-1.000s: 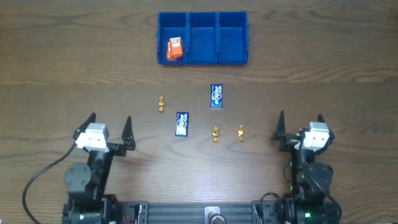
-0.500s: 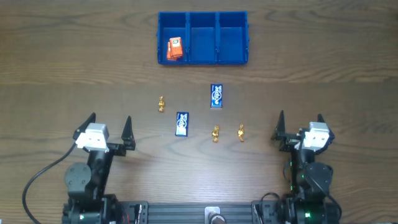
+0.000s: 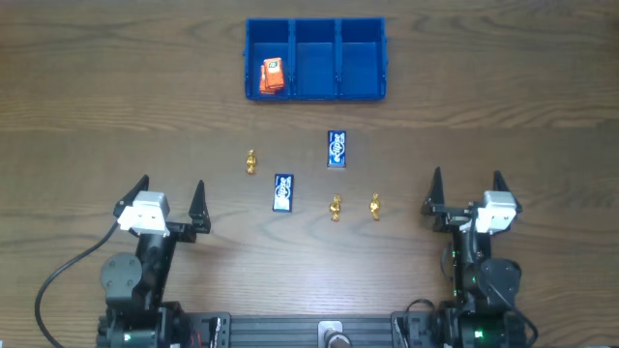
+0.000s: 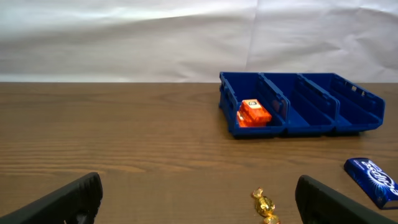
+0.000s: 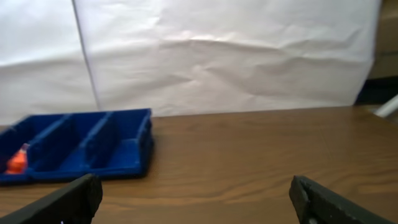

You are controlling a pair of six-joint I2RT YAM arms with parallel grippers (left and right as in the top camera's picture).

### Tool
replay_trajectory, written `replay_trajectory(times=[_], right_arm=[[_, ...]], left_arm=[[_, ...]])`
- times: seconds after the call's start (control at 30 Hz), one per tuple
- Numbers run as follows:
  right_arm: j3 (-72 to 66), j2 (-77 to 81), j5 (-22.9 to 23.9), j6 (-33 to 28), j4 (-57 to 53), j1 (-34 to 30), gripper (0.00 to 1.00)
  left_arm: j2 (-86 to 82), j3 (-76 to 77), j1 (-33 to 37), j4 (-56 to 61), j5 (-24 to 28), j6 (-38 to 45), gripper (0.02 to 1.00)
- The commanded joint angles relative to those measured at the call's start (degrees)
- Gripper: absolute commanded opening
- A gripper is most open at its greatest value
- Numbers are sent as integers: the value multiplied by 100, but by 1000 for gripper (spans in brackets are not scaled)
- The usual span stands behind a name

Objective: Sort Candies Into Trays

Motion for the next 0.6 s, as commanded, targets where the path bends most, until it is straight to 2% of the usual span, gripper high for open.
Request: replay_trajectory(times=[0.03,0.3,0.43,0.5,0.6], right_arm=[[1001,699,-678,671,-356,-31,998],[3993,3650,-2251,664,-2048,55,998],[5213,5047,-2317,787,-2907,730,998],[5836,5834,-2273,839,-3390,1331,998],[6537,6854,-1821,1257,-3939,2164,998]], left_arm=[[-37,-105,35,-205,59,20,998],[-37,-105,35,-205,59,20,998],[-37,-105,35,-205,61,20,998],[-37,-105,35,-205,59,20,998],[-37,-105,35,-205,59,20,998]])
